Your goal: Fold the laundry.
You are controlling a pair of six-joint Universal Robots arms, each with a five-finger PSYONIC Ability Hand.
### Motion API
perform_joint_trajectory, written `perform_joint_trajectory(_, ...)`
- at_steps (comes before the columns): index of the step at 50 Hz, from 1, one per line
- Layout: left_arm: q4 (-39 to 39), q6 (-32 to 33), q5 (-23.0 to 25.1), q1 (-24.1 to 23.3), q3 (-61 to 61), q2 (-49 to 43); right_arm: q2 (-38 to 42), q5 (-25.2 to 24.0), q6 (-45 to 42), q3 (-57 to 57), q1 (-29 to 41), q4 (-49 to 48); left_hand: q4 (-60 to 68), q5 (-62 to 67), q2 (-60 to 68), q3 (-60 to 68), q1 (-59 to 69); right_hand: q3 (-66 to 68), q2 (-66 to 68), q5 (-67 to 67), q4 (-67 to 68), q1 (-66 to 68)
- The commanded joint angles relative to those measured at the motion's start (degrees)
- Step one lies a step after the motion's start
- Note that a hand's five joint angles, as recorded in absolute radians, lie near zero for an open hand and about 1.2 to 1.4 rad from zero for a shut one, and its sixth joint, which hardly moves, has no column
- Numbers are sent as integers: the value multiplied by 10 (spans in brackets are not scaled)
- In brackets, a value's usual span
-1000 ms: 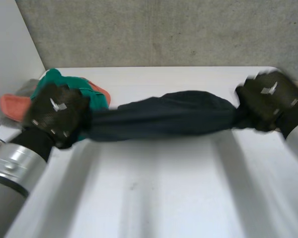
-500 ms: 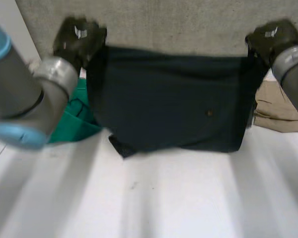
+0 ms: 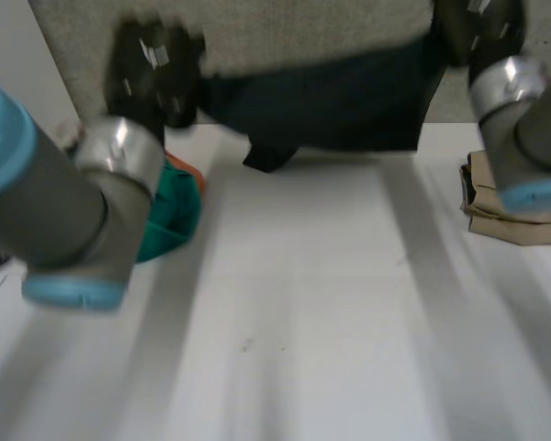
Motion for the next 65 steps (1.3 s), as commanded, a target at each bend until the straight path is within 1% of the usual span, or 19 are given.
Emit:
perform_joint_trajectory(1,-11,1,-8,-25,-141,-41,43,-9,-42,115,-2,95,113,129,114,116,146,119,131,116,114,162)
perform_joint_trajectory(7,-48,-1,-68,-47,-191,-43,30,-4,-101,195,-2,149,113,129,114,116,146,119,131,116,114,162)
perform_joint_trajectory(10,-95,0,-78,-47,-212,7,-7,-6,-124,250,-3,183,113,129,114,116,146,119,131,116,114,162)
perform_joint_trajectory(16,-211,-1,-79,-59,-241,92,-134,-14,-152,349,-17,233,113,129,114,116,146,119,131,116,114,162)
perform_joint_trajectory(21,-334,-6,-76,-99,-265,171,-246,-10,-214,432,-22,290,113,129,114,116,146,119,131,116,114,162)
perform_joint_trajectory(25,-372,-8,-76,-132,-270,176,-285,-14,-257,470,-53,341,113,129,114,116,146,119,131,116,114,162)
perform_joint_trajectory(28,-366,-8,-76,-136,-266,173,-289,-22,-260,486,-64,349,113,129,114,116,146,119,131,116,114,162)
perform_joint_trajectory(29,-355,-7,-75,-135,-262,171,-289,-26,-258,488,-65,347,-209,-193,-207,-205,-176,119,131,116,114,162)
perform_joint_trajectory(31,-337,0,-75,-132,-255,164,-288,-34,-254,495,-66,341,-513,-497,-512,-510,-480,119,131,116,114,162)
perform_joint_trajectory(32,-326,1,-75,-130,-252,159,-289,-39,-247,501,-67,335,-575,-559,-573,-571,-542,119,131,116,114,162)
perform_joint_trajectory(36,-246,1,-73,-95,-215,118,-288,-43,-226,508,-67,310,-557,-541,-555,-553,-524,119,131,116,114,162)
perform_joint_trajectory(37,-209,1,-66,-63,-202,98,-288,-44,-220,509,-67,304,-533,-517,-532,-530,-500,119,131,116,114,162)
perform_joint_trajectory(40,-166,0,-35,-28,-184,72,-287,-46,-198,516,-69,284,-488,-472,-487,-484,-455,119,131,116,114,162)
perform_joint_trajectory(43,-117,0,54,8,-149,15,-286,-49,-186,523,-69,273,-431,-415,-429,-427,-398,119,131,116,114,162)
perform_joint_trajectory(44,-101,-2,108,21,-125,-17,-286,-51,-185,525,-68,271,-389,-373,-388,-385,-356,119,131,116,114,162)
perform_joint_trajectory(47,-89,0,205,55,-67,-89,-283,-57,-182,530,-67,268,-310,-294,-309,-306,-277,119,131,116,114,162)
perform_joint_trajectory(49,-90,-2,233,69,-35,-124,-278,-58,-182,531,-65,263,-283,-267,-281,-279,-250,119,131,116,114,162)
perform_joint_trajectory(57,-134,1,249,88,139,-295,-249,-59,-182,537,-63,242,-267,-251,-266,-264,-234,119,131,116,114,162)
perform_joint_trajectory(65,-165,2,252,92,233,-381,-229,-58,-182,537,-66,231,-269,-253,-268,-265,-236,119,131,116,114,162)
